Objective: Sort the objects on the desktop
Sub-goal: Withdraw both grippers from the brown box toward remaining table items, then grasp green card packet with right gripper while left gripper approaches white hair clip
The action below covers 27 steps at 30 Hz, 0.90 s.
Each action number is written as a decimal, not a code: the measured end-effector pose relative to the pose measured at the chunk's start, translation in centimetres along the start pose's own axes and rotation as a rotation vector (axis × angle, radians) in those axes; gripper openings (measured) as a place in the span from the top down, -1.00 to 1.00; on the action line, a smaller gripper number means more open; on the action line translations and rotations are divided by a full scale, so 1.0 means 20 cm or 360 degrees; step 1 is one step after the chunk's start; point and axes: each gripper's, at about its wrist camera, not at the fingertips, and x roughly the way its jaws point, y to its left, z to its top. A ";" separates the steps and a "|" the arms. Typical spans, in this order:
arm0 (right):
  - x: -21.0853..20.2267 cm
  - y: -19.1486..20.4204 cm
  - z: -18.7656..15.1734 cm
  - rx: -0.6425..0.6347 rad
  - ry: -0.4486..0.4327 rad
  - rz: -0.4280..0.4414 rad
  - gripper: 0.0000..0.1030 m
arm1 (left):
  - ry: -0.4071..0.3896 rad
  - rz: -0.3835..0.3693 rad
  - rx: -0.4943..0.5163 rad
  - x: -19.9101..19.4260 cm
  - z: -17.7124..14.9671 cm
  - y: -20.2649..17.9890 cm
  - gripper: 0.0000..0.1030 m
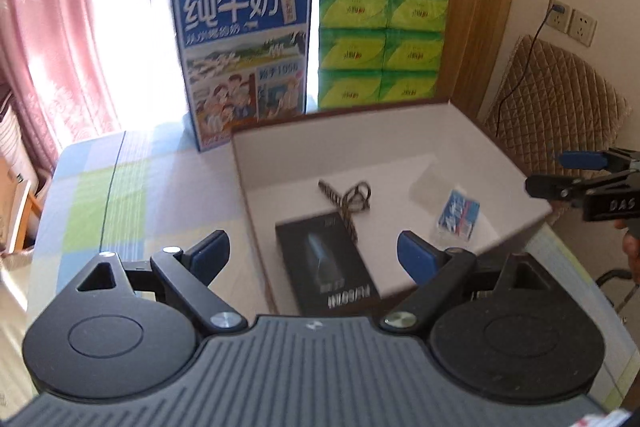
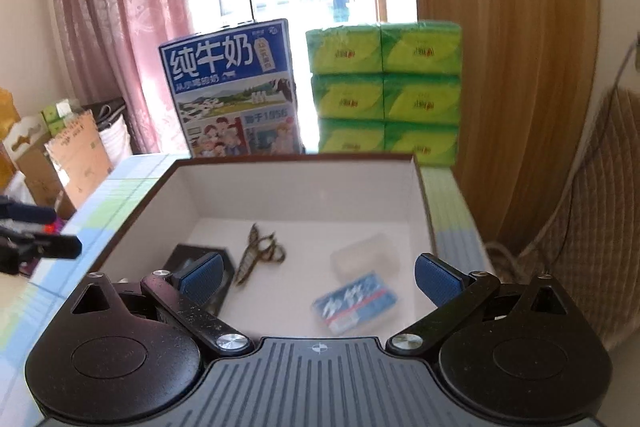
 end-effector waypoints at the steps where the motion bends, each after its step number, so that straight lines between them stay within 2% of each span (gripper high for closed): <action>1: -0.02 0.01 -0.03 0.0027 0.0020 0.0013 -0.93 | 0.0013 0.0007 -0.0004 -0.02 -0.04 0.00 -0.72; 4: -0.08 0.03 -0.14 0.0070 0.0072 0.0051 -0.93 | 0.0062 0.0026 -0.0026 -0.06 -0.15 -0.02 -0.72; 9: -0.13 0.03 -0.30 0.0151 0.0192 0.0023 -0.89 | 0.0150 0.0032 -0.0071 -0.09 -0.32 -0.04 -0.72; 15: -0.12 -0.11 -0.48 0.0442 0.0352 0.0004 -0.59 | 0.0240 0.0047 -0.0130 -0.10 -0.43 -0.03 -0.71; 20: -0.08 -0.24 -0.57 0.0730 0.0384 0.0051 -0.25 | 0.0248 0.0064 -0.0118 -0.09 -0.45 -0.02 -0.71; 27: 0.00 -0.33 -0.63 0.0992 0.0454 0.0062 -0.02 | 0.0276 0.0056 -0.0105 -0.04 -0.47 -0.03 -0.71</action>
